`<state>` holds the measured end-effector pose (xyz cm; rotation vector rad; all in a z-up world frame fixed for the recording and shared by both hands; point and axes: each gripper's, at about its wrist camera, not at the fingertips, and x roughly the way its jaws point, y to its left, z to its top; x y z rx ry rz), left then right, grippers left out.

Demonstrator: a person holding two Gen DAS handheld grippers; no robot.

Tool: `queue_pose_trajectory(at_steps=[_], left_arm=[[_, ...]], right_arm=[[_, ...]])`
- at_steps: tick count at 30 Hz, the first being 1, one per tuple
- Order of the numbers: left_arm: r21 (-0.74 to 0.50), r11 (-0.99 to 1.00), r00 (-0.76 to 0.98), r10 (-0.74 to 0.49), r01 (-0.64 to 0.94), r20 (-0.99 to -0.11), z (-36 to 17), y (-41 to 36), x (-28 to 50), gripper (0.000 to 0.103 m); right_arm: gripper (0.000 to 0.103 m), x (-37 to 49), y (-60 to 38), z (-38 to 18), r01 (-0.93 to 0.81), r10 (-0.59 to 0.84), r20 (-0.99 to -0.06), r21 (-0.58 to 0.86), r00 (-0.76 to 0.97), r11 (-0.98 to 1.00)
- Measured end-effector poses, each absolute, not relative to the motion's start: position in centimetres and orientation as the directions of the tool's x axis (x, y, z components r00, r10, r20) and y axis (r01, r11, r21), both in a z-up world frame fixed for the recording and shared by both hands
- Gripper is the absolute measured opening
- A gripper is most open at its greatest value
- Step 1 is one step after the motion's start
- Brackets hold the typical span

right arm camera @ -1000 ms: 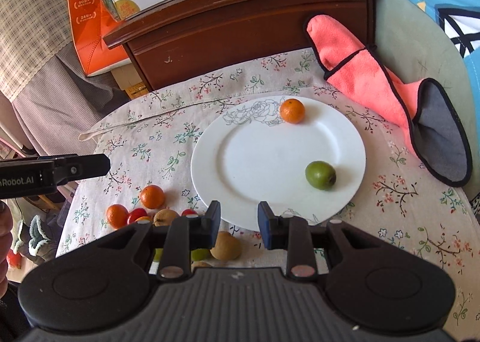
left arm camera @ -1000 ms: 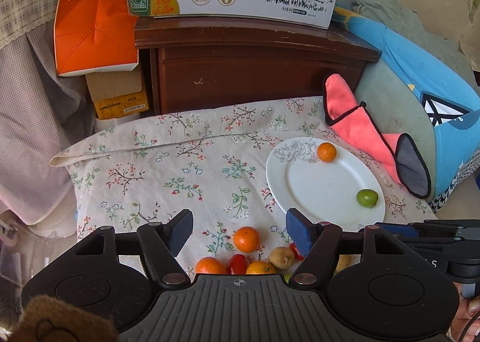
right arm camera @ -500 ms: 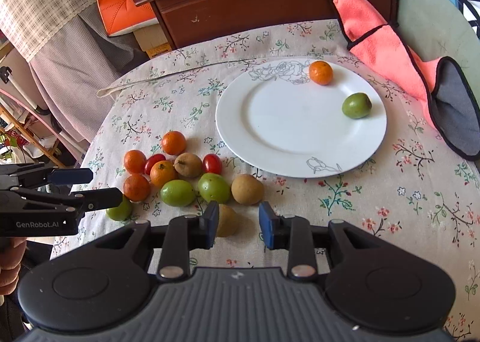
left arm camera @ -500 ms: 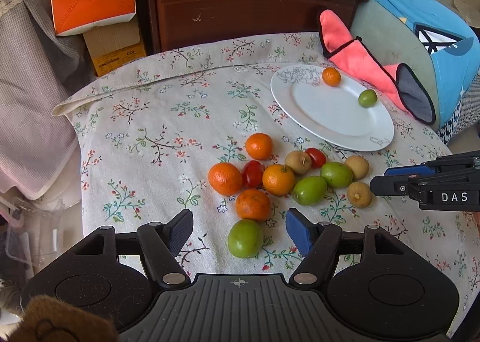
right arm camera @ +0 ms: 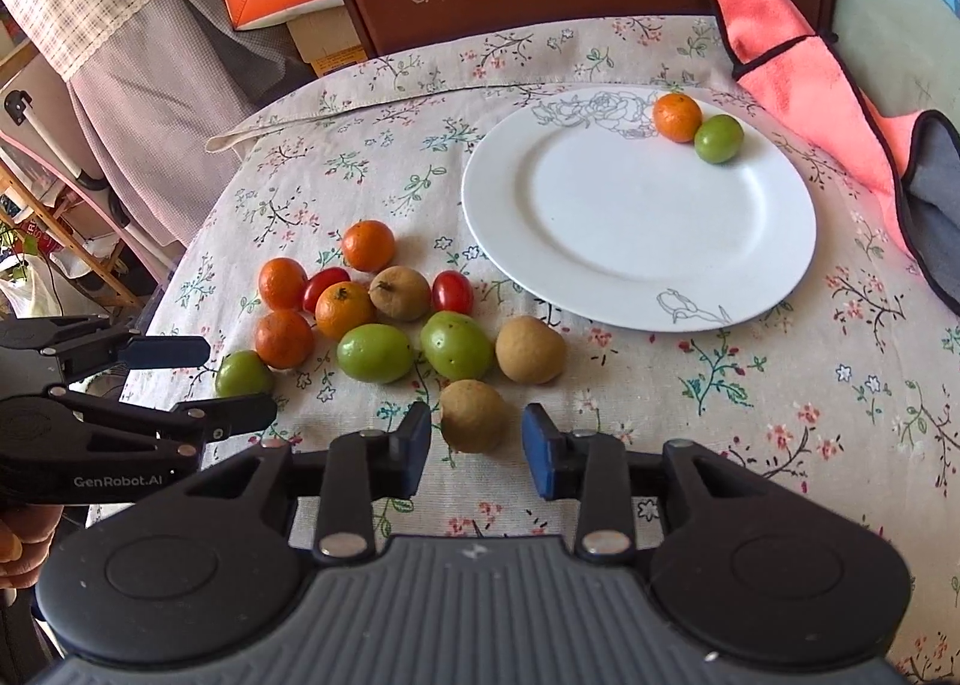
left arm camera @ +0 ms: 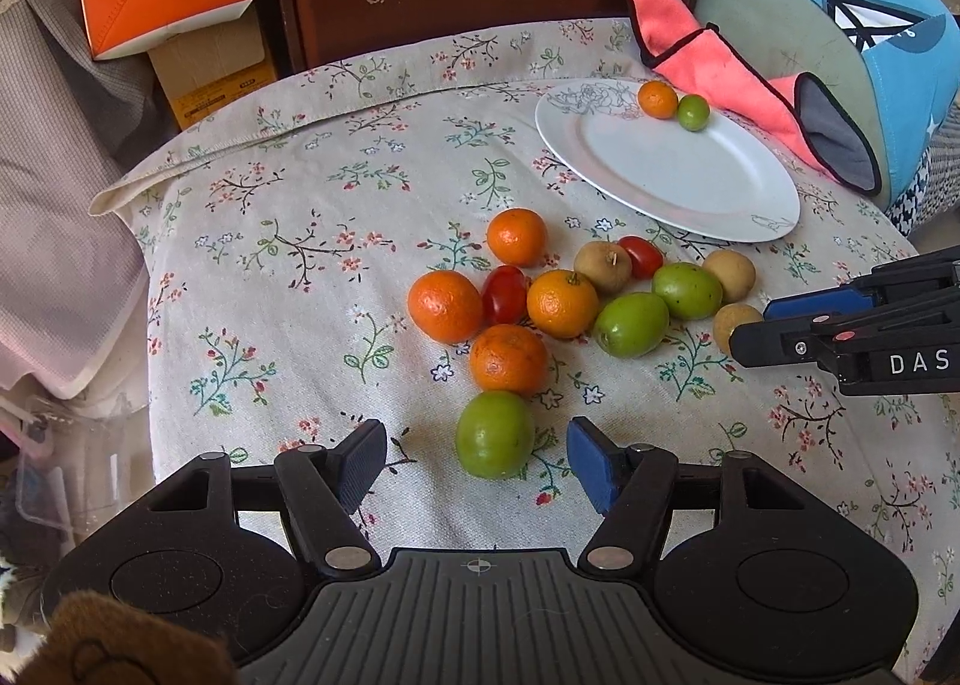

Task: Organize fruits
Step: 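Grasp a brown round fruit with the right tool while the left grasps a green lime, then carry both fruits onto the white plate and open both tools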

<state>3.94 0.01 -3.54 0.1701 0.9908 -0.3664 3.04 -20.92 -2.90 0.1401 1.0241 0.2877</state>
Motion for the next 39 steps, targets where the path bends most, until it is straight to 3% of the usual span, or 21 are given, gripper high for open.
queue_pose_trajectory(at_steps=[9, 15, 20, 28, 39], left_arm=[[-0.022, 0.927, 0.497, -0.221, 0.375, -0.839, -4.3, -0.3, 4.2, 0.056], [-0.004, 0.924, 0.517, -0.218, 0.383, -0.828, -4.2, -0.4, 4.2, 0.041], [-0.025, 0.92, 0.514, -0.241, 0.391, -0.823, -4.2, -0.5, 4.0, 0.026], [-0.057, 0.923, 0.527, -0.267, 0.381, -0.807, -3.0, -0.4, 3.9, 0.026], [-0.063, 0.909, 0.626, -0.333, 0.412, -0.705, 1.9, -1.8, 4.3, 0.026]], right_arm=[[0.034, 3.2, -20.2, -3.5, -0.179, 0.272, -0.833, 0.211, 0.482, 0.961], [0.033, 3.2, -19.9, -3.7, -0.188, 0.263, -0.832, 0.194, 0.488, 0.963], [0.026, 3.2, -19.7, -3.7, -0.197, 0.264, -0.831, 0.19, 0.489, 0.962], [0.026, 3.0, -19.7, -2.9, -0.213, 0.281, -0.817, 0.198, 0.504, 0.957], [0.026, 3.2, -19.8, 0.1, -0.22, 0.288, -0.764, 0.194, 0.578, 0.956]])
